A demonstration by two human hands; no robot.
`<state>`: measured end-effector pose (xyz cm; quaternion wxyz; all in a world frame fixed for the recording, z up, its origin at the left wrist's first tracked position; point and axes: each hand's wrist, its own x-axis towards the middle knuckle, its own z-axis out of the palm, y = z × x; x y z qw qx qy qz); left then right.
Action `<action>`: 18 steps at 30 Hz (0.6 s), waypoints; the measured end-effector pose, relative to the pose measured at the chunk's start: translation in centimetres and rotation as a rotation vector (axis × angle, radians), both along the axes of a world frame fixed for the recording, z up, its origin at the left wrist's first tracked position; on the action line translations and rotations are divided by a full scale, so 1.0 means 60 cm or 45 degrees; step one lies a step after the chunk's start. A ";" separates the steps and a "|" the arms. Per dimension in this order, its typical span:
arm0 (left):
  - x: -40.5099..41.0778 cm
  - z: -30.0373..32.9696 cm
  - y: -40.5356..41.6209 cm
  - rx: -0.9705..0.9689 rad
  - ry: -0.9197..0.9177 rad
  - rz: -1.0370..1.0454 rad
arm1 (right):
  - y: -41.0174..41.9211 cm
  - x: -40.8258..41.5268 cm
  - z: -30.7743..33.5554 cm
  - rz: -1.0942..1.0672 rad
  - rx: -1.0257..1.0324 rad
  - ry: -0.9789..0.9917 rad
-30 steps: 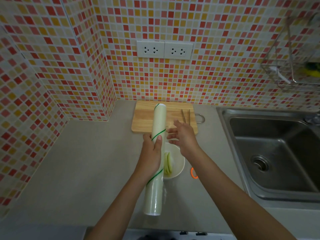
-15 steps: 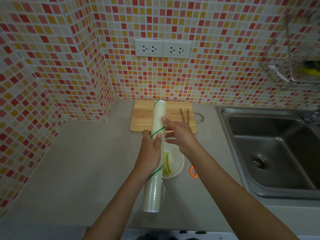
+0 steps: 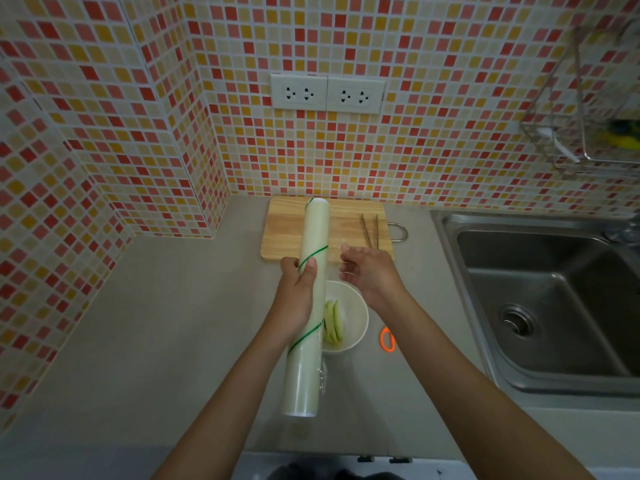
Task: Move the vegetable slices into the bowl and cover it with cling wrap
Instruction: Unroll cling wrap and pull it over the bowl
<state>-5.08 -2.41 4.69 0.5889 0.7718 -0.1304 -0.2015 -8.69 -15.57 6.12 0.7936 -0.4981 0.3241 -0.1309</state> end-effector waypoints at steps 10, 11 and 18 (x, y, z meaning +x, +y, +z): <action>0.004 0.003 -0.009 0.049 -0.064 -0.042 | 0.012 -0.011 0.008 0.168 -0.162 0.040; 0.005 0.003 -0.009 0.046 -0.055 -0.037 | 0.008 -0.013 0.009 0.155 -0.130 0.037; 0.007 0.007 -0.020 0.061 -0.119 -0.050 | 0.027 -0.022 0.002 0.187 -0.254 0.167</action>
